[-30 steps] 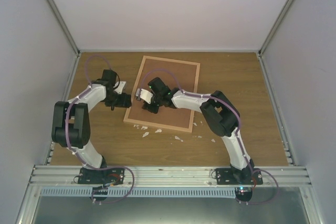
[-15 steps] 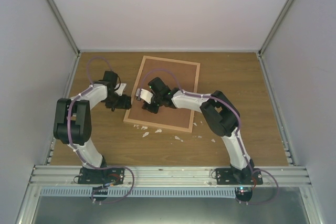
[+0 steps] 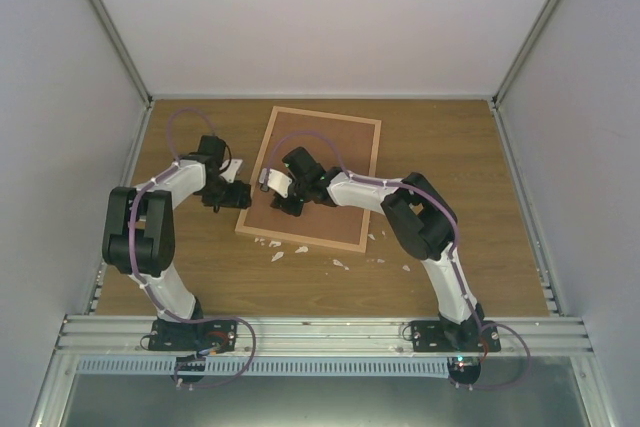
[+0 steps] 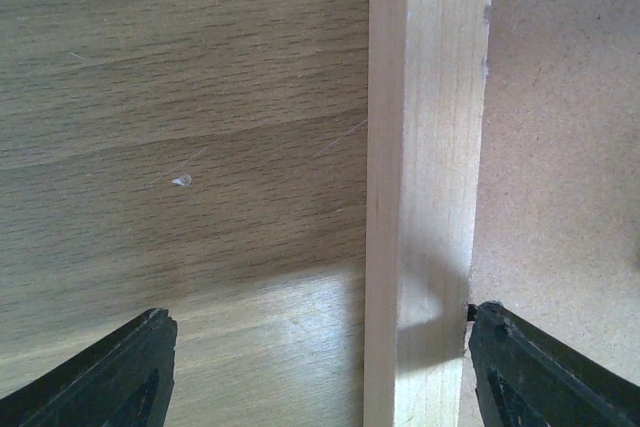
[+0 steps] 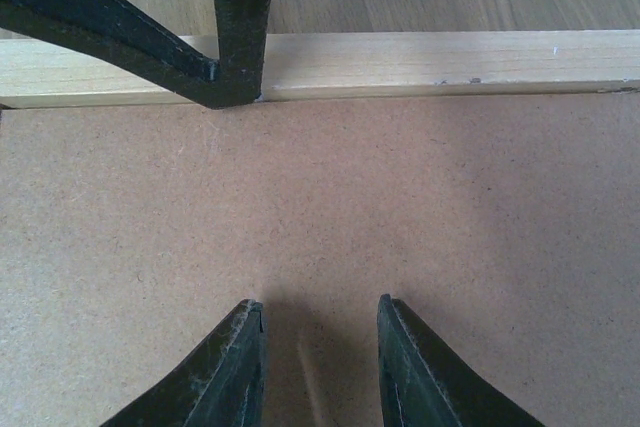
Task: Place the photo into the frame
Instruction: Install the photo frame at the center of the board.
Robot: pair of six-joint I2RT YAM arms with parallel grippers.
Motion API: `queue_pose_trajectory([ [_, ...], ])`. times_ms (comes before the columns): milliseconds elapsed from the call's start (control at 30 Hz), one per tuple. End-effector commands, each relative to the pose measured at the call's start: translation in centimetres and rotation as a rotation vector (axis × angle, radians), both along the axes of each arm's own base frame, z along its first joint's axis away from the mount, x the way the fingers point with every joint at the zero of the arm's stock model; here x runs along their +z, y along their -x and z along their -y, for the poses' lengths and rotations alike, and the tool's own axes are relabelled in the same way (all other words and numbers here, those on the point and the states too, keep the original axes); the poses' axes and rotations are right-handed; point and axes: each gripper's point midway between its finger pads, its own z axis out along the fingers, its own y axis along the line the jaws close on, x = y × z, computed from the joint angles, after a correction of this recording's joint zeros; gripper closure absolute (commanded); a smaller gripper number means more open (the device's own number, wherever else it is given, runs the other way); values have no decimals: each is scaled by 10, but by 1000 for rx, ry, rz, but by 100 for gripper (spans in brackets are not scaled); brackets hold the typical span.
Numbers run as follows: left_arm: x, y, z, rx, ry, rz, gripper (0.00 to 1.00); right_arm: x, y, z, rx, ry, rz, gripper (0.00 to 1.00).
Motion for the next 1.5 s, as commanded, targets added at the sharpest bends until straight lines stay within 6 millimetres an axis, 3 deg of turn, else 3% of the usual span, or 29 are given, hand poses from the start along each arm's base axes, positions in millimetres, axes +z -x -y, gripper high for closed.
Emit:
queue_pose_trajectory([
  [0, -28, 15, 9, -45, -17, -76, 20, -75, 8, 51, -67, 229, -90, 68],
  [367, -35, 19, 17, -74, -32, -94, 20, -76, 9, 52, -67, 229, -93, 68],
  [667, -45, 18, 11, -62, -62, -119, 22, -75, 8, 52, -67, 229, -92, 68],
  [767, -29, 10, 20, -67, -12, -84, 22, -76, 9, 52, -68, 232, -91, 68],
  [867, 5, -4, 31, -71, 71, 6, 21, -77, 9, 53, -69, 233, -92, 68],
  [1000, 39, -16, 26, -49, 87, 112, 20, -76, 9, 52, -68, 233, -93, 68],
  [1200, 16, -8, -5, 11, 1, 42, 21, -76, 9, 52, -70, 232, -95, 68],
  [1467, 0, -1, -6, 9, -8, 2, 21, -77, 9, 52, -69, 233, -95, 68],
])
